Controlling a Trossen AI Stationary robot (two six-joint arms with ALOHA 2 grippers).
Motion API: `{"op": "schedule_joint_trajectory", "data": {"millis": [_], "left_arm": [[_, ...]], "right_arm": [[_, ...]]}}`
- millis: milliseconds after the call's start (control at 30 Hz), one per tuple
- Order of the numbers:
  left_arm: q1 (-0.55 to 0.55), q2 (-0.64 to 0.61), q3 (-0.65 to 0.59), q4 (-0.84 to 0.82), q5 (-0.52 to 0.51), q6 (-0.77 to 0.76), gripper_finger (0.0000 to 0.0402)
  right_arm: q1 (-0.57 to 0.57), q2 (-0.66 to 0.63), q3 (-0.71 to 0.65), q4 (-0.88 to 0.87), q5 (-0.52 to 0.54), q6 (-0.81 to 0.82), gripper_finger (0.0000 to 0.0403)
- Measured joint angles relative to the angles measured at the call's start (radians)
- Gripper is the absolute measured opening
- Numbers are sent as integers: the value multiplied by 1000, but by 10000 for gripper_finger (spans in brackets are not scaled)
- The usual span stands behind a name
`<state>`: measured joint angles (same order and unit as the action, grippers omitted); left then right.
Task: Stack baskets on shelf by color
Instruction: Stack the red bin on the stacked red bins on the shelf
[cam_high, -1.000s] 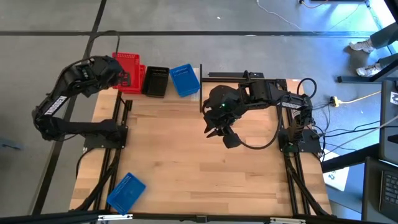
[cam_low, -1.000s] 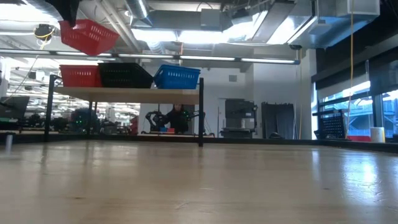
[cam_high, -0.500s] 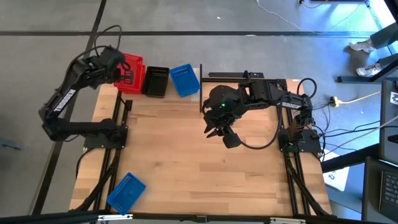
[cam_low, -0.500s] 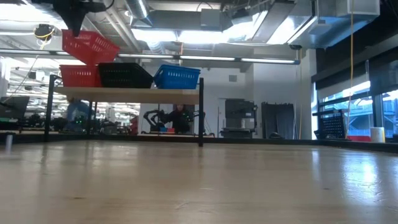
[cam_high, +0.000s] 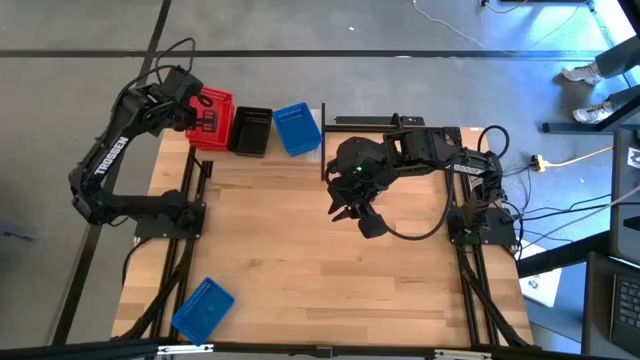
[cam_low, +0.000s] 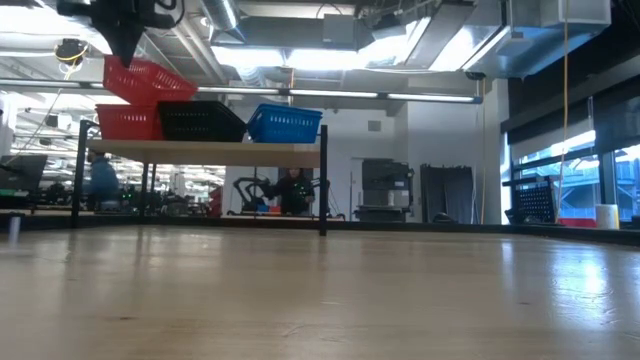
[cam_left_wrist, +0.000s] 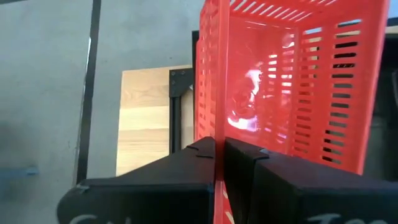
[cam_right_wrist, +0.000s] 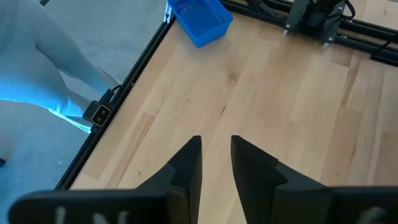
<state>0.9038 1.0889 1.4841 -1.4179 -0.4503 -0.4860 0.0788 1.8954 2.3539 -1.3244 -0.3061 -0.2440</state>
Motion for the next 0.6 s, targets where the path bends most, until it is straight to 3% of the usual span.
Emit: {"op": "schedule_joint_trajectory", "data": {"millis": [367, 600], "left_arm": [[17, 45, 0, 17, 51, 59, 1], [17, 69, 0, 16, 25, 81, 33]], "right_arm": [[-8, 0, 0, 0, 1, 0, 84], [-10, 0, 0, 0, 1, 0, 84]]}}
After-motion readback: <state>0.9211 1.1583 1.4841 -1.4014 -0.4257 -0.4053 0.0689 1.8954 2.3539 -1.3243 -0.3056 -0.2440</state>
